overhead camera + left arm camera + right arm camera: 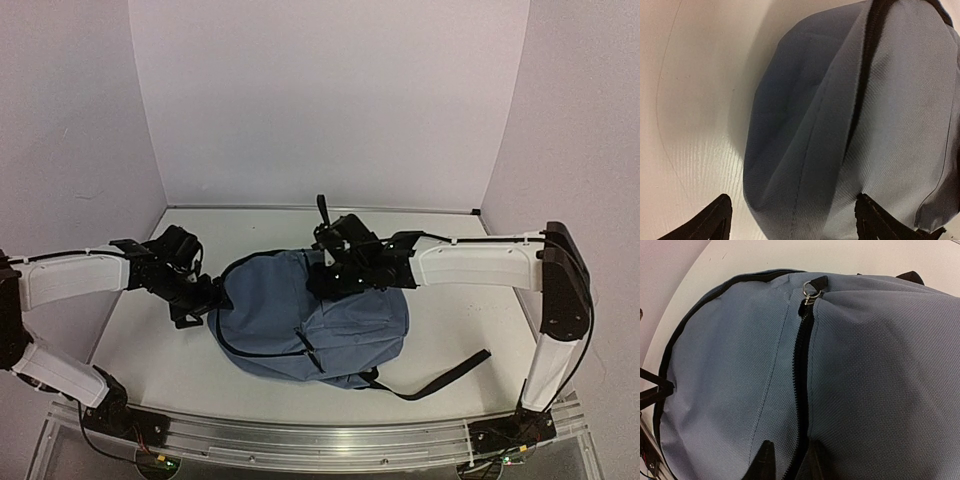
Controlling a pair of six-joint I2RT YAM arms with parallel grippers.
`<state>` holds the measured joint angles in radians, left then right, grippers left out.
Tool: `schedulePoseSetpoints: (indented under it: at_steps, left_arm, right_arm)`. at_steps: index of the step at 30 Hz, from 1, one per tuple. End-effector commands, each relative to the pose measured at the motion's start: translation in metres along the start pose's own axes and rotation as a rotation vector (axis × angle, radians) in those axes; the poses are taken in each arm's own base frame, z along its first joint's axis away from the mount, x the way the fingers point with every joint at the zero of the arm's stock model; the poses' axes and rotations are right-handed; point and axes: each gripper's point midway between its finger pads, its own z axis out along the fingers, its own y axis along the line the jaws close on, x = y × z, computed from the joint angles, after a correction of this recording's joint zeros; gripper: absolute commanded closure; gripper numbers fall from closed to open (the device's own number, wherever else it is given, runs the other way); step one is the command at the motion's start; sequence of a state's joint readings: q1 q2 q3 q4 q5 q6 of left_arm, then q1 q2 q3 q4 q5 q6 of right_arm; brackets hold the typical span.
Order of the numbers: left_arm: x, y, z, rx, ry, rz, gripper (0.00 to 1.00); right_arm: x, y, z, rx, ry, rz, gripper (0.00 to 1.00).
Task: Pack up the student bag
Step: Adjust the student bag at the center of the board.
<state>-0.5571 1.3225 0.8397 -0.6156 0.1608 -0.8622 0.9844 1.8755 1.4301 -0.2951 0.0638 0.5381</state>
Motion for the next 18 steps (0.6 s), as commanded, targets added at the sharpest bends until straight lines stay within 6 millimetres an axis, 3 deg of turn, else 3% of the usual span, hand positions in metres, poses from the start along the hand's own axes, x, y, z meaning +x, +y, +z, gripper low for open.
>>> schedulePoseSetpoints:
  at_steps: [1,5,9,13,18]
  left_arm:
    - [-0.005,-0.019,0.017,0.114,-0.002,-0.027,0.3]
    - [-0.015,-0.018,0.03,0.103,-0.036,-0.006,0.69]
    - [-0.046,-0.029,0.035,0.12,-0.1,0.062,0.98]
    - [-0.095,-0.057,0.04,0.2,-0.17,0.191,1.0]
    - [-0.162,-0.111,0.046,0.31,-0.239,0.386,1.0]
  right_arm:
    - [-0.044,0.004,-0.036,-0.045,-0.099,0.029,0.71]
    - [-0.076,-0.022,-0.053,-0.02,-0.162,0.06,0.56]
    - [-0.097,-0.062,-0.054,0.041,-0.191,0.076,0.5]
    - [-0.115,-0.096,-0.052,0.071,-0.204,0.081,0.47]
    - [-0.13,-0.136,-0.037,0.073,-0.184,0.078,0.38]
